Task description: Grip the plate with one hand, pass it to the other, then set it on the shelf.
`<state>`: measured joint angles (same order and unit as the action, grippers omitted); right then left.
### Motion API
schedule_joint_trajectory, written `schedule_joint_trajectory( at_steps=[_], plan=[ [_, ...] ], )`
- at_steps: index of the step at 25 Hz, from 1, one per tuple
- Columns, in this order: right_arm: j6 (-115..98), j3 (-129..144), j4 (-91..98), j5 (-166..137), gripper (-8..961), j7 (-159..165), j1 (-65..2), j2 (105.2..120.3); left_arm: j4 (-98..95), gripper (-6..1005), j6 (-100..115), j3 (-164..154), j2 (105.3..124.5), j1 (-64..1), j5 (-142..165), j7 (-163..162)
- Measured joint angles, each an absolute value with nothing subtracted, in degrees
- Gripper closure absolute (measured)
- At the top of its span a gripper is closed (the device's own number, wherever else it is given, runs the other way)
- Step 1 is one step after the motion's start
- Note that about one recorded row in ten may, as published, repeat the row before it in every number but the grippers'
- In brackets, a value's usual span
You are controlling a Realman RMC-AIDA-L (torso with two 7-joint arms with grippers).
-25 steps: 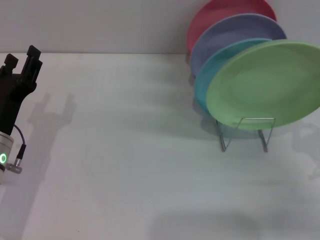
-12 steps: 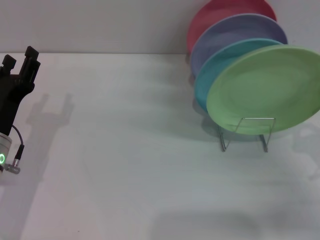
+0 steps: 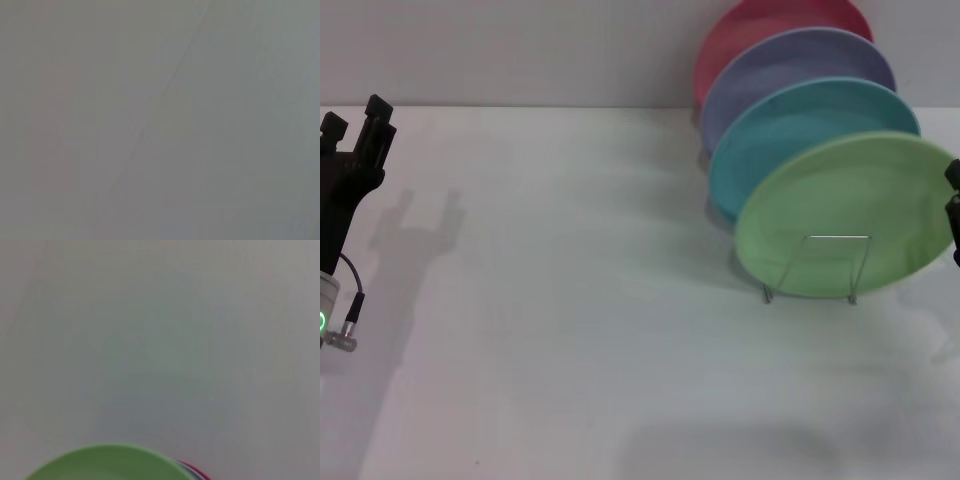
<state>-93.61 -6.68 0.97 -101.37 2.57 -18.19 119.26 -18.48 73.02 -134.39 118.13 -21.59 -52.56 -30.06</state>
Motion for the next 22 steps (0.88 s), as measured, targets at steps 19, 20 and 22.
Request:
schedule_joint_trajectory(
  at_steps=[19, 20, 22],
  plan=[
    [-107.8, -19.2, 2.5, -90.8, 643, 38.0, -17.0, 118.72, -15.4, 300, 82.5, -134.2, 117.94, -21.0, -52.5, -26.8],
    [-105.8, -19.4, 3.9, -90.4, 642, 39.8, -17.9, 118.67, -14.9, 300, 82.9, -134.2, 117.91, -21.2, -52.0, -24.9],
    [-101.5, -19.6, 6.6, -90.1, 612, 42.6, -20.1, 118.63, -14.7, 299, 83.0, -133.9, 117.87, -21.3, -50.5, -21.1]
  ],
)
